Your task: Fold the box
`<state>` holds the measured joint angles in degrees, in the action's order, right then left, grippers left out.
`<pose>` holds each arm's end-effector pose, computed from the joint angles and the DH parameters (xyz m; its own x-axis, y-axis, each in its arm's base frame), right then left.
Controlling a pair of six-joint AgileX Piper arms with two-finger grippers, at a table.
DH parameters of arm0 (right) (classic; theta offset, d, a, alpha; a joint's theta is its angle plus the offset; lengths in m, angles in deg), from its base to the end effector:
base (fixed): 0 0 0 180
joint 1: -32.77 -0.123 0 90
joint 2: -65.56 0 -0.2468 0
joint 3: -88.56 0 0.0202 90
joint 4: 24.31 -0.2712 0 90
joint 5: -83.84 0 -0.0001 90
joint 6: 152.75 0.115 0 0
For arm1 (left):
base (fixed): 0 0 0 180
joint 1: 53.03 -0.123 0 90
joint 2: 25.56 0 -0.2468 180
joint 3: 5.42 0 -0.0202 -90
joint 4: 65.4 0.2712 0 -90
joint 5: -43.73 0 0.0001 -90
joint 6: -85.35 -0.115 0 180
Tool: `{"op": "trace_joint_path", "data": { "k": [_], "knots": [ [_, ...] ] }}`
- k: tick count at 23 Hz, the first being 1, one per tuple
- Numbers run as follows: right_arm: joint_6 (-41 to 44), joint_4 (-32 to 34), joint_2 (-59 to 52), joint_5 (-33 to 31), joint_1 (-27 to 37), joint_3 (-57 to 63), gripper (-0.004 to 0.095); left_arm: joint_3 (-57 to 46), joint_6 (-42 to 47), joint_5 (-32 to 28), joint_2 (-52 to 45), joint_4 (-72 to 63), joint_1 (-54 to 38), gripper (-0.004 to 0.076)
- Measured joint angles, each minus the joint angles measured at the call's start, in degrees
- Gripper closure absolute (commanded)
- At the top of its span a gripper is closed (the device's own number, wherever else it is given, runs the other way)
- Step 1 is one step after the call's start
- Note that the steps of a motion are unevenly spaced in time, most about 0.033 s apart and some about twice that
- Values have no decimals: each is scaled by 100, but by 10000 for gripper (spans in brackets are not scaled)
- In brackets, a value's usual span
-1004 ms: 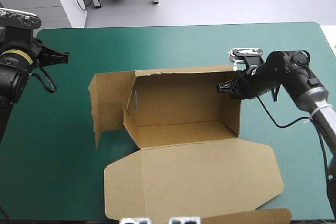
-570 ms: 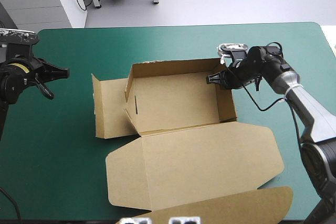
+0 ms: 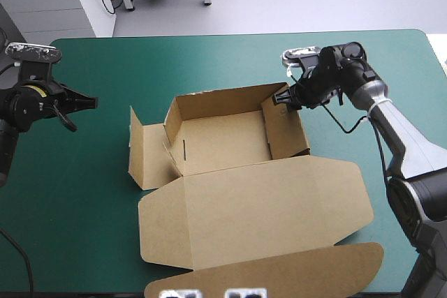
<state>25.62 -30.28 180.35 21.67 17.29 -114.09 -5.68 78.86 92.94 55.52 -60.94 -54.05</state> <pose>0.4068 0.1236 0.2540 -0.8735 -0.2209 -0.4338 -0.2867 0.9536 0.0916 0.3139 0.0124 0.3530 -0.6504 0.1516 -0.7443 0.0443 0.9858 0.1620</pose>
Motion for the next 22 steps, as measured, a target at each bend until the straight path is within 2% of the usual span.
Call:
{"op": "trace_joint_path", "data": {
  "k": [4,7,10,13,22],
  "knots": [
    [65,90,-21,-774,0,-1100,451,0,0,17,22,-4,0,723],
    [163,-106,-248,-901,0,-1246,451,0,0,146,22,-11,0,723],
    [163,-341,-636,-900,0,-924,451,0,0,244,22,-22,0,723],
    [84,-347,-1052,-920,0,-77,451,0,0,307,22,-52,0,723],
    [-198,-359,-712,-671,0,543,478,0,0,376,22,-403,0,723]
  ]
}}
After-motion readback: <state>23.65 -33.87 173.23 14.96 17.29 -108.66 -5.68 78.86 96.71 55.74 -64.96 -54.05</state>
